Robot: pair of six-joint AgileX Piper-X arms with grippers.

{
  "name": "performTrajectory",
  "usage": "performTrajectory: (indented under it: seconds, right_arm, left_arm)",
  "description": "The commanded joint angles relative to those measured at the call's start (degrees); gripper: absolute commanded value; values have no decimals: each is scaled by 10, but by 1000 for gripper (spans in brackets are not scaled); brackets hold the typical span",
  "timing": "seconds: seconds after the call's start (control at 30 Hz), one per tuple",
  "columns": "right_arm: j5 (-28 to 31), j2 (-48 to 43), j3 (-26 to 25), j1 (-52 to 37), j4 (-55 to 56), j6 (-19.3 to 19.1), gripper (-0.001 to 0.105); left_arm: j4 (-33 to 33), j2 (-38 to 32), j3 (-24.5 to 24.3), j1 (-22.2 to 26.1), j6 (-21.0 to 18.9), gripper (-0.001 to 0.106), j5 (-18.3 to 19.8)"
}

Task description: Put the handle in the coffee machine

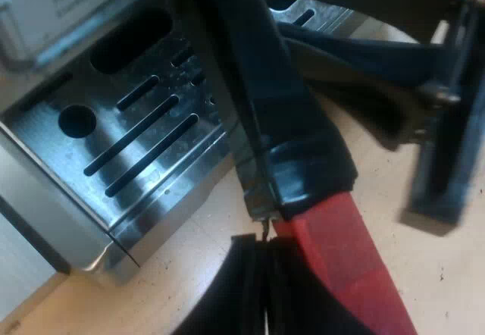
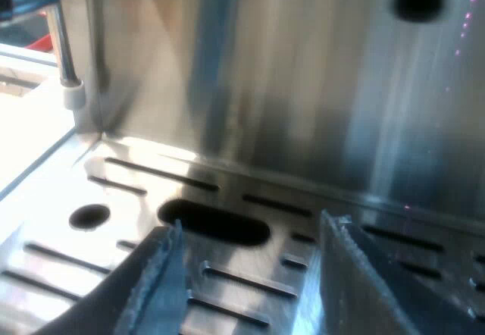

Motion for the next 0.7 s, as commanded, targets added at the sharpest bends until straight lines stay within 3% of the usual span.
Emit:
performTrajectory:
  seconds: [0.03,0.2,0.43,0.5,0.7]
  right_arm:
    - [-23,-29,18,-2,29,2,45]
    - [-81,-109,37,-2,125,2,45]
    - [-100,-227,38,-2,223,2,45]
    - [-101,-266,38,-2,235,2,45]
    - [-114,-335,38,-2,265,-1,45]
  left_arm:
    - [6,-6,7,-13,-14,0,57]
    - [-2,-6,14,-13,-29,0,54]
    - [-25,-20,14,-13,-72,0,46]
    - [-24,-29,14,-13,-80,0,22]
    - [-19,-32,15,-19,-92,0,-3]
